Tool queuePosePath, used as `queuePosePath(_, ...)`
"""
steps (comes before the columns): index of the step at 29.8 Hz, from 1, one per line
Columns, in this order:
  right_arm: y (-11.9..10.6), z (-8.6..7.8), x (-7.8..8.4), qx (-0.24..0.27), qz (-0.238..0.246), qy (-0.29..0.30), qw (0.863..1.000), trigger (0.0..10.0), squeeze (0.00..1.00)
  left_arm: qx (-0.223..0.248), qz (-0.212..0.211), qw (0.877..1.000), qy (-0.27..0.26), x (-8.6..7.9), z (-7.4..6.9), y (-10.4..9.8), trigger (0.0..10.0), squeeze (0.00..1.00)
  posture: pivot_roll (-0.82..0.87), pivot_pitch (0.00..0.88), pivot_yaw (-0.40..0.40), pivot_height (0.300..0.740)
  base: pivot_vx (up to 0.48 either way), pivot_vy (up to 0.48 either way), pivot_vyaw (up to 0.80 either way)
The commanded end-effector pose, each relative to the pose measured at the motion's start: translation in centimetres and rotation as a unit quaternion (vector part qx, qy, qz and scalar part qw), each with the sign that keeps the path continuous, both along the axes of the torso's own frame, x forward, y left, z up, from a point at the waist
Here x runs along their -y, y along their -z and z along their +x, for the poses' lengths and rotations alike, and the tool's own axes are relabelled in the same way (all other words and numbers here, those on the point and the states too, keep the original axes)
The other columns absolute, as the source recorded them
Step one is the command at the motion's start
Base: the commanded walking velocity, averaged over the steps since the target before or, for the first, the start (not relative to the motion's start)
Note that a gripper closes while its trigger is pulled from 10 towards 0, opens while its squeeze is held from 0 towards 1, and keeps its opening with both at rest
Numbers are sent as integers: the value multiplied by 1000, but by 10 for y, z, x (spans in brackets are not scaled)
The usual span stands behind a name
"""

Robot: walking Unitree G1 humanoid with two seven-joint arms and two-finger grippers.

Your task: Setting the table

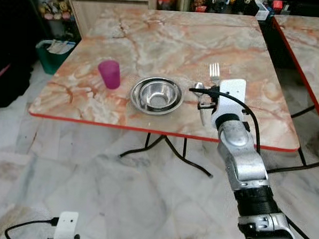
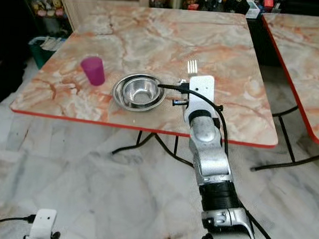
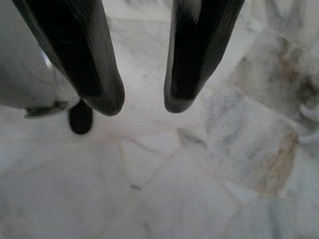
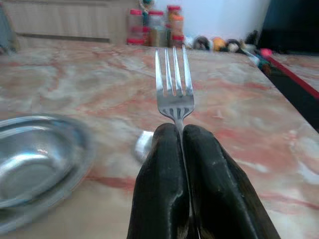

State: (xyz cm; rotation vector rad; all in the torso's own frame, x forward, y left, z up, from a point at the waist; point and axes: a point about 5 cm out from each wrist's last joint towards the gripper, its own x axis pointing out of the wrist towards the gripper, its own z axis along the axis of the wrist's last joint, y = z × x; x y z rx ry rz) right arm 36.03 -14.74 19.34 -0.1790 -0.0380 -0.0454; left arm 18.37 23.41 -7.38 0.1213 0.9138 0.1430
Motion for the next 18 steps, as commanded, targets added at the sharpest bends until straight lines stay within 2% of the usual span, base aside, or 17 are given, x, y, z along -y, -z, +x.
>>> queuePosePath(1,-9,0,-3,13,7,-4,1000,10000,0,-21,2,1000,-2,-2,-11,5,10000,0,-6,192,52,740,281,0,0)
queuePosePath(18,-5,0,0,6,12,9,1000,10000,0,-28,4,1000,-3,-2,-14,7,10000,0,-5,190,55,740,288,0,0)
